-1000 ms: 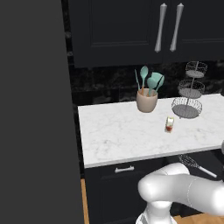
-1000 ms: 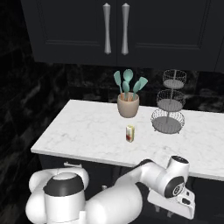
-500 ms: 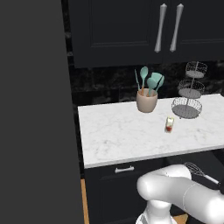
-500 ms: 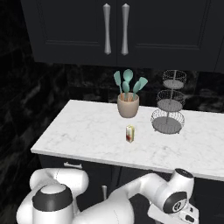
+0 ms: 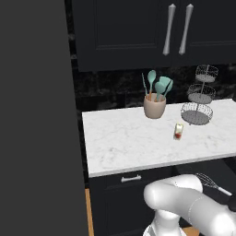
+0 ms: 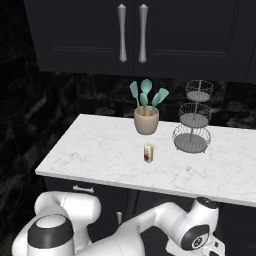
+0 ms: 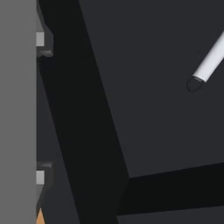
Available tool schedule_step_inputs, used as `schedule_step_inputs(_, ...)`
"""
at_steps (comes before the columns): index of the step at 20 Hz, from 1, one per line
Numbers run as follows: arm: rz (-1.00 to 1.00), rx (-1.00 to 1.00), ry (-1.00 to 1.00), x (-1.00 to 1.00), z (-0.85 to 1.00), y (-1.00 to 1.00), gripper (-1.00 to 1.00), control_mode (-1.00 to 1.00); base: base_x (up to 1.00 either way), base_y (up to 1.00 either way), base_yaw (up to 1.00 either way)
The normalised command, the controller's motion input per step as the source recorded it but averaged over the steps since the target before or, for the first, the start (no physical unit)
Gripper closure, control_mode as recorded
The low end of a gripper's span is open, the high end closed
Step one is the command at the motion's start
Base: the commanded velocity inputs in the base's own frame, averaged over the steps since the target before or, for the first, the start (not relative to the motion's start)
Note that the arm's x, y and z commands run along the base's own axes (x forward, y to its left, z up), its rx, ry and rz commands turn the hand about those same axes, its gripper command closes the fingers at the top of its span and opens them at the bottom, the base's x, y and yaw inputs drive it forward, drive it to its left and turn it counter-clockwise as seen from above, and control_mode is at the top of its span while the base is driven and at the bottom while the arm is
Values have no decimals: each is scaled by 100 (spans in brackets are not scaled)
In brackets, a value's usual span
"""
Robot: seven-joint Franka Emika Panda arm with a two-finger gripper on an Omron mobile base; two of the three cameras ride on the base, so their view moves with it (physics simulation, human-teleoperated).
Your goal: Pick the whisk from the drawer and place it on the counter.
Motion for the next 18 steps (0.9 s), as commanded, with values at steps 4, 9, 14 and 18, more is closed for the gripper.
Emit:
schedule_step_inputs(4,0,0,-7,0,32,13,-100,-100,0,0,0)
schedule_step_inputs(9,2,0,-11,12,53,25,-100,-100,0,0,0)
schedule_step_inputs(14,14,0,-2,36,6,74,-100,-100,0,0,0)
schedule_step_inputs(18,27,0,0,67,-5,70,-100,-100,0,0,0)
